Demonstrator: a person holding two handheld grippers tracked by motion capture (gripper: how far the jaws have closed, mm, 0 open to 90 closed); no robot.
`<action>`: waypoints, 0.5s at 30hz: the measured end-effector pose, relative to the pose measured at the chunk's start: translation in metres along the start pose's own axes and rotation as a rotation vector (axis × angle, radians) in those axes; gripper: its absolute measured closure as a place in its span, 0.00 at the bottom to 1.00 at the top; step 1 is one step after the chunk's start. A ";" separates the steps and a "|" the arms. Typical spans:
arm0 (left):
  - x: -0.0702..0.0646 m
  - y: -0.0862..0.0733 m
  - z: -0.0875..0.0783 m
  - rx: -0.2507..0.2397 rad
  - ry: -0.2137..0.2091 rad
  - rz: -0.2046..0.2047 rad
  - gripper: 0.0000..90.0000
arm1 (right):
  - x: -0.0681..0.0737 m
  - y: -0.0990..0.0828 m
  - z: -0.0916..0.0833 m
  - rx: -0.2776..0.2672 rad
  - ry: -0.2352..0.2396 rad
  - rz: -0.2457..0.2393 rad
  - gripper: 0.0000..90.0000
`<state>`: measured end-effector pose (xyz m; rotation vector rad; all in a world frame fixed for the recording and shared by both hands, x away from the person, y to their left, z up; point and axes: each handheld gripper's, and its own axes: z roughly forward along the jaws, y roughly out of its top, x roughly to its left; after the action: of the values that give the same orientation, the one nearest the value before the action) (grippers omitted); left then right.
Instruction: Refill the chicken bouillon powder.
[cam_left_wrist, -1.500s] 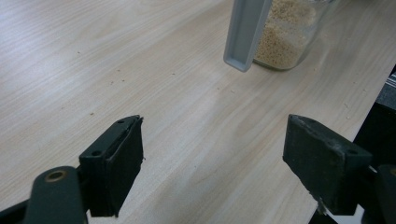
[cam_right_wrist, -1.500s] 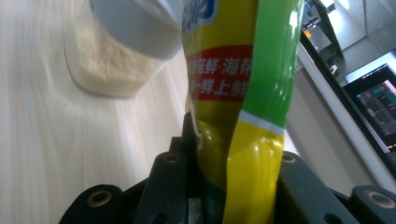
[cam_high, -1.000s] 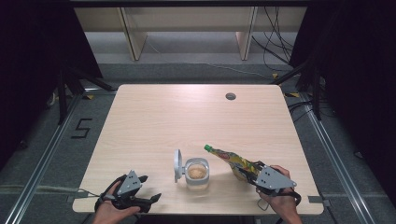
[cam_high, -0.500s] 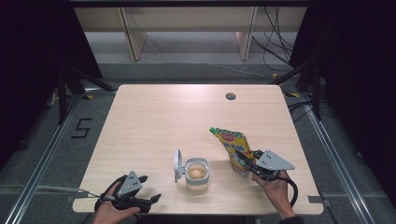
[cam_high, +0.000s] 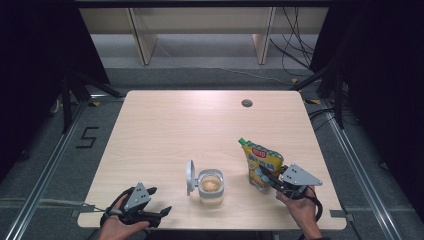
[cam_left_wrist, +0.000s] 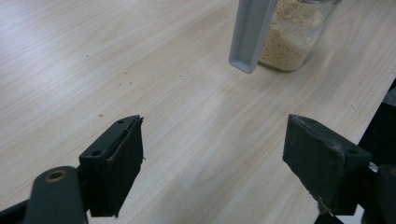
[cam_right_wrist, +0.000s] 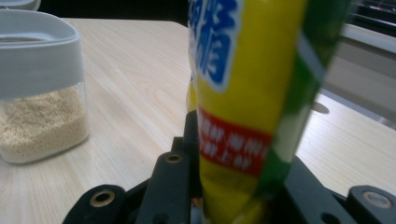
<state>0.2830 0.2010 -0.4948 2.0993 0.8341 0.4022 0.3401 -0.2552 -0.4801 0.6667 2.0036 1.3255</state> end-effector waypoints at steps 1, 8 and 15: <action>0.000 0.000 0.000 0.006 -0.004 0.000 0.22 | -0.001 -0.001 -0.002 0.007 0.008 0.015 0.86; 0.001 0.001 0.001 -0.004 0.009 -0.002 0.22 | -0.002 -0.009 -0.013 0.024 0.008 0.044 0.85; 0.002 0.001 0.000 0.003 0.003 0.022 0.22 | 0.001 -0.009 -0.019 0.072 -0.010 0.166 0.71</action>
<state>0.2853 0.2016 -0.4941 2.1123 0.8144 0.4168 0.3246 -0.2697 -0.4832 0.8885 2.0322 1.3464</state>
